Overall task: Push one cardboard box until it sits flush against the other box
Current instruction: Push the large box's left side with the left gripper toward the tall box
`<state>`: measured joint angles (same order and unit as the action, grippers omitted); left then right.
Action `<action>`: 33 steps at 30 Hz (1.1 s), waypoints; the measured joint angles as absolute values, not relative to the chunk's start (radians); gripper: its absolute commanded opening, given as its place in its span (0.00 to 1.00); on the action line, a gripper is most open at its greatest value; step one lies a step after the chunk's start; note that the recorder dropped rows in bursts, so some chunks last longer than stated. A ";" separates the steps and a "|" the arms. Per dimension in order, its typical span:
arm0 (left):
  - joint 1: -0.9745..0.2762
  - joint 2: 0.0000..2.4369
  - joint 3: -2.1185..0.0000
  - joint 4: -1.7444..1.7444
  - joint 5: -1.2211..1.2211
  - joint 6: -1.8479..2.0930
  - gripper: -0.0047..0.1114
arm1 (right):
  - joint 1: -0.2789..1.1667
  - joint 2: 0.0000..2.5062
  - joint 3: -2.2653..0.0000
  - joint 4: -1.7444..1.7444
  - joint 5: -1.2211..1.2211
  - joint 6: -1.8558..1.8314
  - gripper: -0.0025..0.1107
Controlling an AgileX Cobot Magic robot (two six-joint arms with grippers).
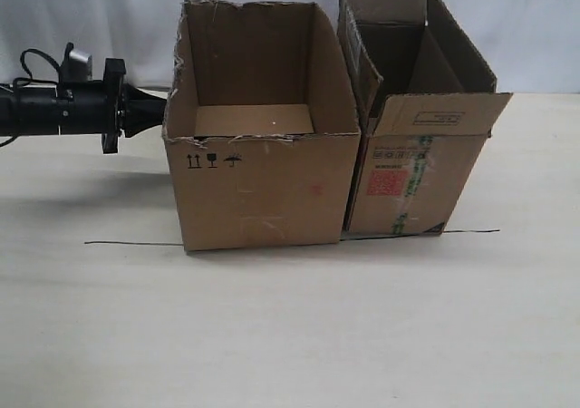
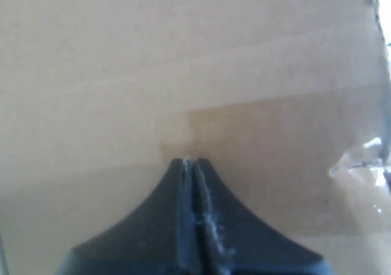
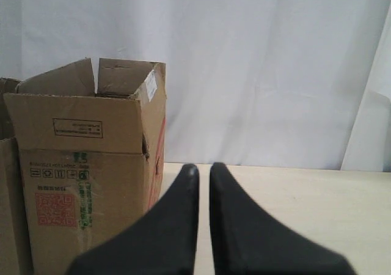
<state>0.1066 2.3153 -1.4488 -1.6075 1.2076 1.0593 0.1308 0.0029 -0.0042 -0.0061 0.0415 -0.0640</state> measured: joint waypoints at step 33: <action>0.103 2.509 -1.729 -1.699 1.208 1.000 0.04 | 0.131 0.003 -0.004 -0.006 0.041 -0.064 0.07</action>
<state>0.1025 2.5093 -1.7289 -1.6991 1.2081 1.0005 0.1308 0.0029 -0.0042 -0.0061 0.0415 -0.0640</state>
